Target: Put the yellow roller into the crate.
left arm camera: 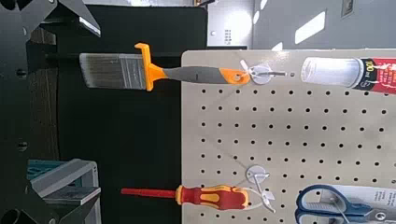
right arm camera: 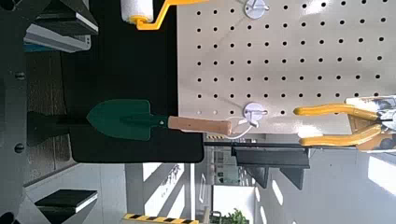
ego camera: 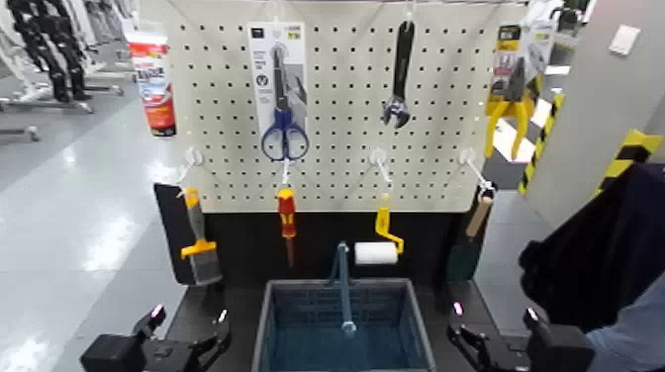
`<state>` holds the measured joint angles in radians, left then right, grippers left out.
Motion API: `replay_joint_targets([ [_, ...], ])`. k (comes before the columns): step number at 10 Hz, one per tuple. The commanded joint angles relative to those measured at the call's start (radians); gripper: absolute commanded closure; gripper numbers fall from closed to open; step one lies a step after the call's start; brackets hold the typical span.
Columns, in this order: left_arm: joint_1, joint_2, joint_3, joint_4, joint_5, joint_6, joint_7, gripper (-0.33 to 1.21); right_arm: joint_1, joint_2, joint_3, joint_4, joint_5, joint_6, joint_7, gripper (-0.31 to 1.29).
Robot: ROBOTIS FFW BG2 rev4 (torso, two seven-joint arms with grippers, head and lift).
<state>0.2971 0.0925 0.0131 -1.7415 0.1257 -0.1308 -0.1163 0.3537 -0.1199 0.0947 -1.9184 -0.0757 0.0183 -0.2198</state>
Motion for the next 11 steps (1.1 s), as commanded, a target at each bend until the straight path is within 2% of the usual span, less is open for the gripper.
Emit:
replay_joint_targets([
  [1,0.000,0.001,0.005,0.011,0.002,-0.009,-0.003,0.12,0.004,0.017,-0.027,0.006,0.001,0.000,0.043,0.07],
  [4,-0.001,0.001,0.004,0.017,0.006,-0.012,-0.003,0.12,-0.006,0.031,-0.050,0.006,0.007,0.040,0.108,0.10],
  [6,-0.006,0.001,-0.002,0.026,0.017,-0.012,-0.005,0.12,-0.047,0.066,-0.128,0.006,0.001,0.115,0.286,0.10],
  [7,-0.009,0.003,-0.007,0.030,0.019,-0.010,-0.009,0.12,-0.078,0.074,-0.161,0.006,0.004,0.163,0.365,0.10],
  [10,-0.019,0.003,-0.016,0.040,0.028,-0.010,-0.016,0.12,-0.196,0.055,-0.207,0.038,0.024,0.308,0.573,0.10],
  [11,-0.021,0.003,-0.019,0.043,0.029,-0.010,-0.017,0.12,-0.233,0.042,-0.199,0.055,0.024,0.331,0.602,0.10],
])
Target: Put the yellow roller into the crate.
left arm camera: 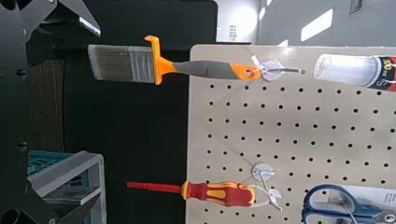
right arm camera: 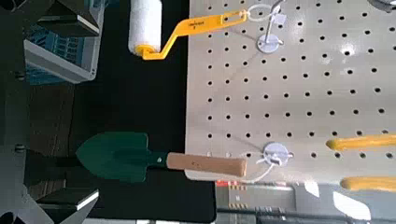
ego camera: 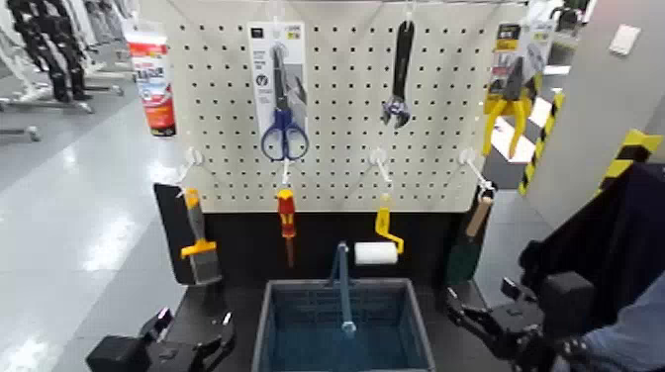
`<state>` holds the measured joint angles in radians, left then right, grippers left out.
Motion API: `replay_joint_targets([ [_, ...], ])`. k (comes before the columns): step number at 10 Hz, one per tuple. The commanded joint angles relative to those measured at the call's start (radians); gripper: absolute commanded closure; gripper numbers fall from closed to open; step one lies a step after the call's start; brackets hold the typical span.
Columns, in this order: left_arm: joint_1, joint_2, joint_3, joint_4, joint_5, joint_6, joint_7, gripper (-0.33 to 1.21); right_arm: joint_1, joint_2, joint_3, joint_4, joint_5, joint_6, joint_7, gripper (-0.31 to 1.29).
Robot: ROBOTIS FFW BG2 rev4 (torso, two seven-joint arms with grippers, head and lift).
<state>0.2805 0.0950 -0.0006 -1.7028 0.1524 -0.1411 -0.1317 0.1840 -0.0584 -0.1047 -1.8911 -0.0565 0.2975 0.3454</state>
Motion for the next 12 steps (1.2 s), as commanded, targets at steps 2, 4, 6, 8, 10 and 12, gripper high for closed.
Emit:
replay_joint_targets([
  [2,-0.009,0.000,-0.009,0.009,0.006,-0.002,-0.005,0.12,-0.115,-0.041,0.022,0.056,0.000,0.083,0.063,0.10],
  [4,-0.011,0.000,-0.012,0.012,0.007,-0.005,-0.005,0.12,-0.172,-0.067,0.056,0.087,-0.022,0.118,0.101,0.10],
  [6,-0.014,-0.005,-0.013,0.017,0.009,-0.009,-0.005,0.12,-0.221,-0.083,0.091,0.132,-0.039,0.121,0.138,0.10],
  [8,-0.017,-0.001,-0.016,0.020,0.012,-0.014,-0.005,0.12,-0.290,-0.100,0.125,0.201,-0.063,0.121,0.201,0.11],
  [10,-0.018,-0.003,-0.018,0.023,0.015,-0.017,-0.005,0.12,-0.330,-0.107,0.140,0.245,-0.066,0.112,0.236,0.11],
  [12,-0.021,-0.003,-0.021,0.029,0.016,-0.022,-0.005,0.12,-0.385,-0.124,0.171,0.293,-0.079,0.106,0.274,0.12],
])
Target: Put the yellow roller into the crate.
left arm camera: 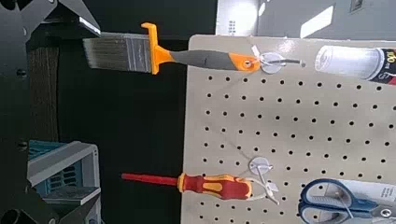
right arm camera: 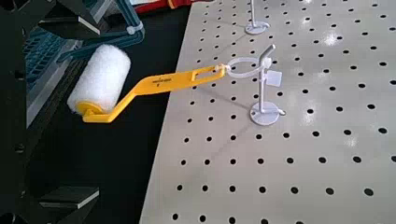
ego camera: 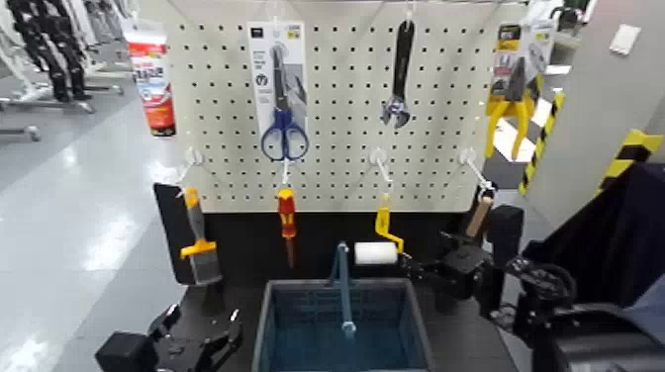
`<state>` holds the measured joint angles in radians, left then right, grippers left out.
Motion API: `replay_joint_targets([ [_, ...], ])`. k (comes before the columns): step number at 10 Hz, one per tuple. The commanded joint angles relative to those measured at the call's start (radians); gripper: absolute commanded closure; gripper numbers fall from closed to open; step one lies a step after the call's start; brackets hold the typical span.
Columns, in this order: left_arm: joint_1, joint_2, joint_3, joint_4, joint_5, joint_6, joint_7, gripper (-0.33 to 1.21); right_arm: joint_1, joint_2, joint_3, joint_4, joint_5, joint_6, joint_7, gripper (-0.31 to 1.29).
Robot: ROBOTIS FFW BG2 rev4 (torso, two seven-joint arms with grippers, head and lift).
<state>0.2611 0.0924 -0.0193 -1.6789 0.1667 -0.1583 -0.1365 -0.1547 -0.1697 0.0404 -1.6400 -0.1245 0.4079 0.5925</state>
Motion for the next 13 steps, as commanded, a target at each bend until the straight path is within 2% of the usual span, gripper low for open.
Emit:
replay_joint_targets([
  [1,-0.005,0.000,-0.005,0.007,0.004,-0.006,0.000,0.12,-0.078,-0.022,0.047,0.074,-0.010,-0.012,0.050,0.12],
  [4,-0.009,0.000,-0.011,0.013,0.005,-0.012,0.000,0.12,-0.163,-0.037,0.092,0.184,-0.018,-0.069,0.092,0.12],
  [7,-0.016,0.000,-0.018,0.016,0.008,-0.014,-0.002,0.12,-0.243,-0.039,0.144,0.319,-0.038,-0.144,0.104,0.13],
  [10,-0.022,0.000,-0.022,0.022,0.011,-0.018,-0.002,0.12,-0.276,-0.031,0.188,0.374,-0.058,-0.176,0.102,0.17],
  [11,-0.023,0.000,-0.024,0.024,0.011,-0.018,-0.002,0.12,-0.284,-0.030,0.202,0.390,-0.070,-0.185,0.102,0.24],
  [12,-0.023,0.000,-0.024,0.024,0.011,-0.020,-0.002,0.12,-0.287,-0.028,0.210,0.399,-0.073,-0.189,0.102,0.45],
  [13,-0.025,0.000,-0.024,0.024,0.013,-0.021,-0.002,0.12,-0.287,-0.028,0.210,0.399,-0.073,-0.189,0.099,0.77],
])
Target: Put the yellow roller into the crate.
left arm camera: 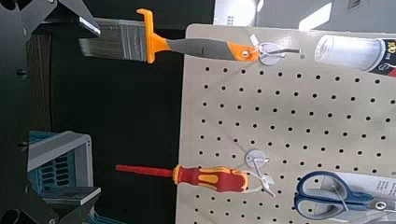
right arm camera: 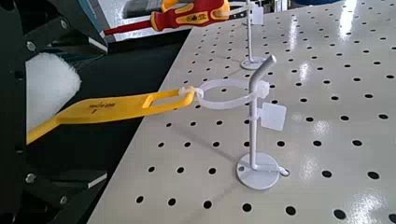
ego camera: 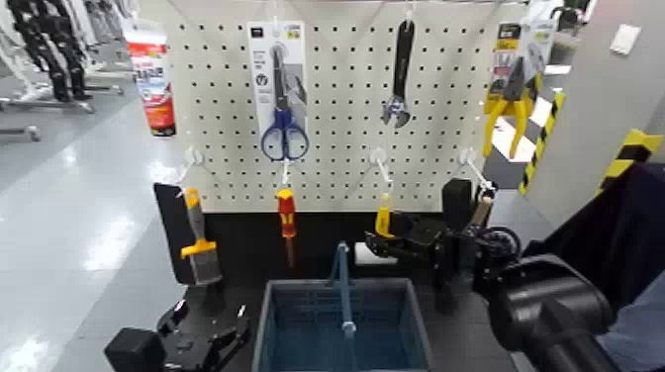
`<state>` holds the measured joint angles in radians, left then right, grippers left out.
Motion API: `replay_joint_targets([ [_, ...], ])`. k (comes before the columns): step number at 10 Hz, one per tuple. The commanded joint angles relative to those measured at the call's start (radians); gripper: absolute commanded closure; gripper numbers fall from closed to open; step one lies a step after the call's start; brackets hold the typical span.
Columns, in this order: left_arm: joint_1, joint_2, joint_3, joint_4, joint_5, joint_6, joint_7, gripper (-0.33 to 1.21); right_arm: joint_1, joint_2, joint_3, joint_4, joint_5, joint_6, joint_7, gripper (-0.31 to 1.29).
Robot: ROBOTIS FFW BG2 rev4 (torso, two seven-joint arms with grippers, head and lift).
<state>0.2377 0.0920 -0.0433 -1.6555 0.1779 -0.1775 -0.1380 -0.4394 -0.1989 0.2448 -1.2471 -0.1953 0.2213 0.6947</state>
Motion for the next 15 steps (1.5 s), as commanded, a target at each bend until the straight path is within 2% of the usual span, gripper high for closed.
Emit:
replay_joint_targets([
  [1,0.000,0.000,0.000,0.000,0.002,-0.003,0.000,0.12,-0.002,0.000,0.005,0.002,0.002,0.000,-0.008,0.96],
  [3,0.000,0.002,0.000,0.002,0.005,-0.003,0.000,0.12,0.007,-0.002,-0.005,-0.012,0.011,-0.002,-0.021,1.18],
  [4,0.000,0.002,0.002,0.003,0.005,-0.003,-0.002,0.12,0.010,-0.002,-0.009,-0.017,0.013,0.000,-0.026,1.22],
  [10,-0.003,0.002,0.000,0.010,0.003,-0.011,-0.002,0.12,0.024,-0.002,-0.019,-0.051,0.013,-0.007,-0.026,1.28],
  [15,-0.001,0.002,0.000,0.011,0.003,-0.013,0.000,0.12,0.120,0.012,-0.061,-0.209,0.001,0.053,-0.018,1.28],
])
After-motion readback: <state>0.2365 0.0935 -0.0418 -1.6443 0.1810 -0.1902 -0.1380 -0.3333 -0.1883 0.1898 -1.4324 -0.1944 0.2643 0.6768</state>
